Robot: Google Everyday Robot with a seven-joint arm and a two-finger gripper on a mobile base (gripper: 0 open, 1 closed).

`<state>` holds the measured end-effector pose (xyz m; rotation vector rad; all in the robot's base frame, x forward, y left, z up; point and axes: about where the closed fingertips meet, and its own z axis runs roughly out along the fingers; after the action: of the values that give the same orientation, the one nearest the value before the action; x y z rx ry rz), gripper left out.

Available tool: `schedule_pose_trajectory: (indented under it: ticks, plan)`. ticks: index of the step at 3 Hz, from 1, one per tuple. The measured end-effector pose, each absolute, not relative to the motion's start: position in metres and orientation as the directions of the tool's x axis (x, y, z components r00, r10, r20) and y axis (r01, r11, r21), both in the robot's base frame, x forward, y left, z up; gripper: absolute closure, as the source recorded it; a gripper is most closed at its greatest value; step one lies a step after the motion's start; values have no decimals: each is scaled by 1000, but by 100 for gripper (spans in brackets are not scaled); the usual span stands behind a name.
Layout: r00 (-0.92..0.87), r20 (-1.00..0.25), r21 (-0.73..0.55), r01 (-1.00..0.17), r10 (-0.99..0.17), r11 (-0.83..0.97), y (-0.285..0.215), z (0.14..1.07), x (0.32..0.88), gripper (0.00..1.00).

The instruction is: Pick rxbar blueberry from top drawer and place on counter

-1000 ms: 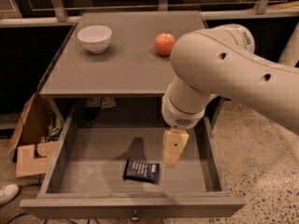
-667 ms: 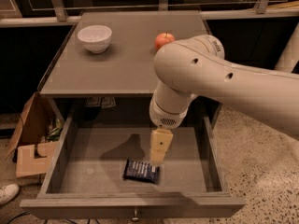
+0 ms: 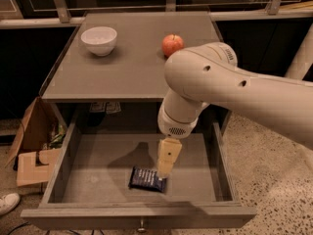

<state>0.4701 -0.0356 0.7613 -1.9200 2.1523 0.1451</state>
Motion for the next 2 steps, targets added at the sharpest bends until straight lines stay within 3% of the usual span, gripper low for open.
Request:
schedule_pose_trajectory:
  ticks: [2]
  plan:
    - [-160,-293,-37,-983,-943,179,-7,717,459,0]
